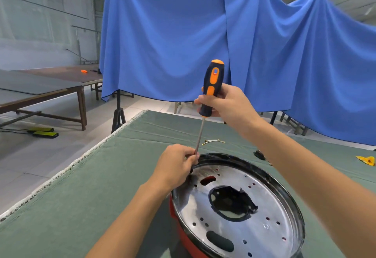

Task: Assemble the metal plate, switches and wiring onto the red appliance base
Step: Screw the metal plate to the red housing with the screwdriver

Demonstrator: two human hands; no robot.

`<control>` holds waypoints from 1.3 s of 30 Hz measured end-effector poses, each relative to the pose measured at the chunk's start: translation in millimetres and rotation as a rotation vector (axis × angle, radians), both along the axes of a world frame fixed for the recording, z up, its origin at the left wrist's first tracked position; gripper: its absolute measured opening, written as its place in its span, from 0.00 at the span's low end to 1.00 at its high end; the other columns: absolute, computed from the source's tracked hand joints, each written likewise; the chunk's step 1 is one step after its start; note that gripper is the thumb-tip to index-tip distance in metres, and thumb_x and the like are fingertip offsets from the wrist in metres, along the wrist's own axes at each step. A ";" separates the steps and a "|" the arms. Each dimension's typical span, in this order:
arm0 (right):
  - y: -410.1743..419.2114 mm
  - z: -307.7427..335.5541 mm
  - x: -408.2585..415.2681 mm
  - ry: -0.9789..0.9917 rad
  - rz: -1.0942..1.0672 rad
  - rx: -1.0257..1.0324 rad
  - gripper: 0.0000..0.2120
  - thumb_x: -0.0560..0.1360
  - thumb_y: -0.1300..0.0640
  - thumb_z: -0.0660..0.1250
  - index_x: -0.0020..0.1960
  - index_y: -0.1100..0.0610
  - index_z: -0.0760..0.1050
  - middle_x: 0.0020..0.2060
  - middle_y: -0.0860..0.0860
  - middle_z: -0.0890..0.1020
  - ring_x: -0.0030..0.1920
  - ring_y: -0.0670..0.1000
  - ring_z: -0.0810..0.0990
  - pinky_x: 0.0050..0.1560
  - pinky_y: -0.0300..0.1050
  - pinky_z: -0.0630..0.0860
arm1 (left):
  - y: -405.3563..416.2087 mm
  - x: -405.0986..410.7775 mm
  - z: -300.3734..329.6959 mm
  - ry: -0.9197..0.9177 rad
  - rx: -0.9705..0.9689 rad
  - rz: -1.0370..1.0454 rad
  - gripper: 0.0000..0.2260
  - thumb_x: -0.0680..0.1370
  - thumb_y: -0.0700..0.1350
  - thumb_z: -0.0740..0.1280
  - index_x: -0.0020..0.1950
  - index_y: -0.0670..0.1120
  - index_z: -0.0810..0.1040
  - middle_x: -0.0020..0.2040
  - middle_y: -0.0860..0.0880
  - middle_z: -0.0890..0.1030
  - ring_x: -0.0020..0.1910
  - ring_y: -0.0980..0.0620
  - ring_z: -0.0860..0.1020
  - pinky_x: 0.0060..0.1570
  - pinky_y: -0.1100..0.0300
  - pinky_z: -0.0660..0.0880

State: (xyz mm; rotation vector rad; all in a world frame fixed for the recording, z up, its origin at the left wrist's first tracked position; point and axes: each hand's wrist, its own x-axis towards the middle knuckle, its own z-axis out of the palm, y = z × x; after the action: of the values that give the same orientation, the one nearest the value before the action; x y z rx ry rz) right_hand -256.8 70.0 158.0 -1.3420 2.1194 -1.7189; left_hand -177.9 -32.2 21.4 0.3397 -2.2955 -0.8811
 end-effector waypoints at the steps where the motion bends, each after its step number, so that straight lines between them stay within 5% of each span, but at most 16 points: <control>1: -1.3 -1.1 -0.2 0.028 -0.029 -0.005 0.09 0.72 0.60 0.72 0.46 0.64 0.75 0.37 0.56 0.83 0.36 0.52 0.83 0.48 0.56 0.81 | 0.8 -0.6 0.5 -0.004 0.025 -0.009 0.08 0.77 0.43 0.68 0.40 0.45 0.84 0.38 0.51 0.84 0.40 0.54 0.81 0.46 0.57 0.76; 4: -8.3 -5.2 1.3 0.219 -0.265 0.062 0.18 0.66 0.46 0.77 0.39 0.53 0.69 0.25 0.43 0.79 0.32 0.42 0.81 0.41 0.51 0.78 | 5.3 -3.4 2.6 0.088 0.242 -0.036 0.02 0.73 0.42 0.73 0.42 0.44 0.84 0.37 0.50 0.84 0.38 0.52 0.82 0.46 0.54 0.79; 7: -13.3 -6.3 6.6 0.304 -0.339 0.119 0.24 0.65 0.39 0.75 0.38 0.50 0.62 0.26 0.43 0.72 0.30 0.41 0.77 0.34 0.45 0.70 | 6.5 -3.9 3.8 0.150 0.338 -0.046 0.04 0.73 0.39 0.72 0.38 0.44 0.84 0.33 0.48 0.84 0.37 0.48 0.83 0.45 0.48 0.79; 9: -10.5 -2.2 7.7 0.177 -0.181 0.104 0.19 0.69 0.45 0.74 0.44 0.53 0.66 0.33 0.45 0.72 0.32 0.42 0.78 0.39 0.45 0.78 | 3.7 -4.3 2.2 0.121 0.320 -0.060 0.06 0.75 0.39 0.70 0.39 0.43 0.85 0.35 0.48 0.85 0.38 0.49 0.83 0.47 0.48 0.79; 11: -6.2 4.3 6.9 0.014 -0.033 0.097 0.14 0.73 0.55 0.71 0.52 0.59 0.70 0.43 0.54 0.78 0.44 0.53 0.83 0.51 0.53 0.81 | 1.7 -3.8 0.3 0.100 0.304 -0.080 0.06 0.77 0.38 0.68 0.44 0.41 0.84 0.38 0.48 0.85 0.40 0.52 0.84 0.50 0.53 0.79; 13: -2.6 8.1 5.5 0.000 -0.009 0.074 0.09 0.74 0.62 0.70 0.52 0.61 0.73 0.49 0.61 0.81 0.50 0.59 0.83 0.50 0.57 0.81 | 2.7 -3.1 0.1 0.083 0.274 -0.094 0.07 0.78 0.37 0.65 0.50 0.40 0.83 0.40 0.49 0.85 0.40 0.55 0.83 0.49 0.61 0.79; 16: -2.2 6.1 4.9 0.118 -0.149 0.066 0.15 0.69 0.55 0.76 0.48 0.59 0.74 0.40 0.55 0.80 0.45 0.57 0.84 0.44 0.54 0.82 | 8.8 -3.2 3.0 0.125 0.392 -0.095 0.05 0.76 0.34 0.67 0.49 0.39 0.81 0.37 0.47 0.83 0.35 0.55 0.81 0.41 0.66 0.78; 20: -2.9 1.4 11.3 0.214 -0.276 0.116 0.23 0.66 0.42 0.76 0.45 0.53 0.67 0.35 0.45 0.75 0.37 0.45 0.79 0.45 0.53 0.80 | 10.8 -1.5 4.5 0.204 0.536 -0.064 0.04 0.73 0.32 0.70 0.39 0.38 0.82 0.32 0.45 0.82 0.32 0.50 0.79 0.38 0.57 0.78; 25: 2.4 21.8 13.1 0.110 -0.097 0.000 0.10 0.73 0.56 0.70 0.50 0.55 0.70 0.40 0.49 0.77 0.45 0.53 0.80 0.51 0.61 0.79 | 8.4 -2.4 3.3 0.140 0.472 -0.134 0.07 0.77 0.32 0.65 0.51 0.35 0.82 0.42 0.41 0.84 0.43 0.47 0.83 0.48 0.60 0.80; 28: 3.3 24.6 16.0 0.244 -0.243 0.055 0.18 0.70 0.48 0.73 0.51 0.55 0.70 0.41 0.49 0.76 0.47 0.55 0.79 0.48 0.58 0.79 | 10.2 -1.0 2.5 0.121 0.407 -0.147 0.08 0.76 0.32 0.66 0.50 0.42 0.81 0.40 0.46 0.84 0.39 0.58 0.82 0.42 0.68 0.77; 31: 2.7 20.9 22.7 0.412 -0.388 0.138 0.25 0.70 0.38 0.70 0.54 0.54 0.65 0.40 0.47 0.74 0.46 0.56 0.78 0.47 0.55 0.77 | 10.7 0.6 0.6 0.168 0.468 -0.101 0.06 0.72 0.30 0.70 0.42 0.40 0.81 0.34 0.45 0.83 0.32 0.57 0.80 0.36 0.70 0.75; 35: 5.4 34.5 28.7 0.457 -0.209 0.196 0.19 0.75 0.48 0.65 0.63 0.49 0.64 0.43 0.45 0.73 0.46 0.54 0.75 0.51 0.52 0.75 | 8.4 1.2 -2.0 0.167 0.443 -0.099 0.06 0.75 0.31 0.67 0.43 0.37 0.83 0.36 0.42 0.84 0.35 0.54 0.81 0.41 0.64 0.80; 39: 10.0 49.0 31.4 0.688 -0.359 0.384 0.13 0.74 0.46 0.66 0.52 0.54 0.71 0.42 0.49 0.79 0.43 0.55 0.77 0.42 0.49 0.75 | 11.8 3.2 -4.5 0.117 0.392 -0.134 0.07 0.77 0.32 0.65 0.49 0.39 0.82 0.39 0.48 0.84 0.36 0.63 0.81 0.42 0.71 0.76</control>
State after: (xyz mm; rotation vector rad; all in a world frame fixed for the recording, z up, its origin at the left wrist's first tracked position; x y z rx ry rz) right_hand -225.4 79.9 207.0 -1.6602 3.0092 -0.8874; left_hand -174.7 -20.4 16.9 0.2943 -2.0490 -1.3859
